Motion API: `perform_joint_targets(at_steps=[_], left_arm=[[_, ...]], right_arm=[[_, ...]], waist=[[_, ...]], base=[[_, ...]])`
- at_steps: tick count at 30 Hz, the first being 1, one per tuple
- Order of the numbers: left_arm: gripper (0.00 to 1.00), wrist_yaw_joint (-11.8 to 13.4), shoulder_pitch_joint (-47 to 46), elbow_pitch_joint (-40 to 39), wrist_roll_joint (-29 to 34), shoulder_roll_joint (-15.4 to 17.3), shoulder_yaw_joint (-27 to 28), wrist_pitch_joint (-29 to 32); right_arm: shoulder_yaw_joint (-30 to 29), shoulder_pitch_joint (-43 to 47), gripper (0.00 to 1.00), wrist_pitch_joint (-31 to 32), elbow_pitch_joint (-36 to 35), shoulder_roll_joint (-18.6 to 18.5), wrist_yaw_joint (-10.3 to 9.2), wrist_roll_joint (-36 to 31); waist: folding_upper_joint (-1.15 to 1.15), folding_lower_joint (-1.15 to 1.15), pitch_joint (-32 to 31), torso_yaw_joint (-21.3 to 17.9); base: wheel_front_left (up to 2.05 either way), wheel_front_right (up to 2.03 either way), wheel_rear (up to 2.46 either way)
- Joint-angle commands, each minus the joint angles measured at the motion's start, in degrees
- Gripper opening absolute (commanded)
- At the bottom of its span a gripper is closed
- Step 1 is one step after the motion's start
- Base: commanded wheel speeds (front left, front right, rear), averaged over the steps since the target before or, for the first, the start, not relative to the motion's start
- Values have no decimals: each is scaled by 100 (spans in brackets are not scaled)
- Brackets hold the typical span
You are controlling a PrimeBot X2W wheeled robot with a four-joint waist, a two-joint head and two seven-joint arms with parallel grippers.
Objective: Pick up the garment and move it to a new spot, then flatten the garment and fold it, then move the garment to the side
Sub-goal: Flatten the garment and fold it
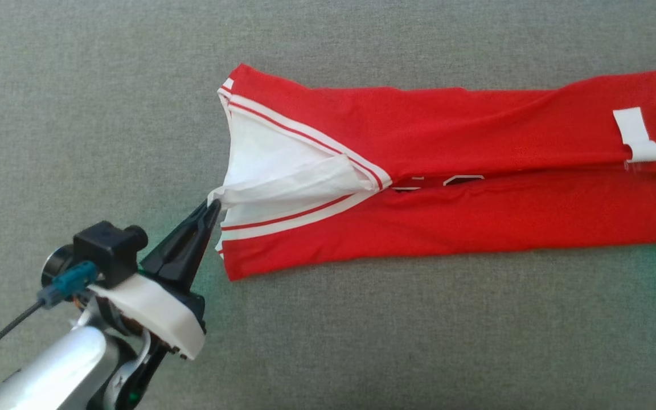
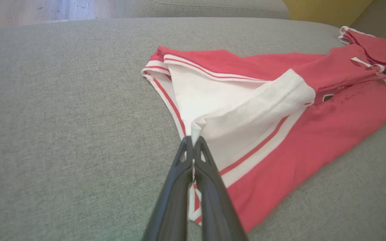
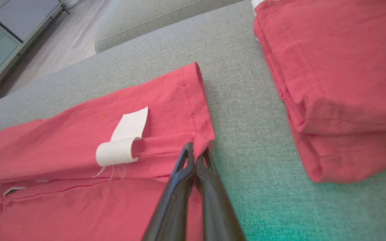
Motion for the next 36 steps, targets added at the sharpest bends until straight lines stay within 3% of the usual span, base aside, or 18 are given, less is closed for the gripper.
perform_joint_targets(at_steps=[1, 5, 6, 8, 9, 10, 11, 21, 28, 36], left_arm=[[0, 19, -73, -68, 59, 136, 216, -41], [0, 11, -77, 126, 49, -12, 146, -70], [6, 13, -79, 230, 33, -85, 133, -103], [42, 35, -84, 338, 29, -156, 134, -153], [53, 46, -80, 395, 20, -191, 131, -167], [86, 55, -79, 445, 19, -222, 121, -176], [100, 80, -75, 488, 14, -266, 129, -209], [100, 483, -3, 943, 293, -816, 245, -1078], [100, 901, 213, 1343, 568, -1462, 215, -1802], [100, 1454, 778, 1594, 1090, -1959, 456, -2062]], right_arm=[[-60, 196, 0, 45, -154, -164, 39, -62], [-161, 293, 0, 170, -192, -61, 39, -137], [-209, 320, 38, 224, -194, 0, 39, -184], [-255, 336, 100, 259, -189, 68, 39, -232], [-282, 345, 100, 265, -181, 107, 39, -258], [-306, 361, 100, 272, -174, 139, 39, -284], [-332, 379, 100, 273, -166, 170, 39, -314], [-600, 627, 100, -91, 16, 637, 39, -741], [-781, 871, 100, -140, 248, 1218, 39, -1201], [-1247, 749, 100, -12, 787, 1775, 39, -1820]], waist=[[0, 0, -23, 5], [0, 0, -106, 4], [0, 0, -147, -5], [0, 0, -197, -17], [0, 0, -230, -24], [0, 0, -265, -31], [0, 0, -303, -39], [0, 0, -923, -133], [0, 0, -1441, -140], [0, 0, -1833, -52]], base=[[0, 0, 0], [0, 0, 0], [0, 0, 0], [0, 0, 0], [0, 0, 0], [0, 0, 0], [0, 0, 0], [0, 0, 0], [0, 0, 0], [0, 0, 0]])
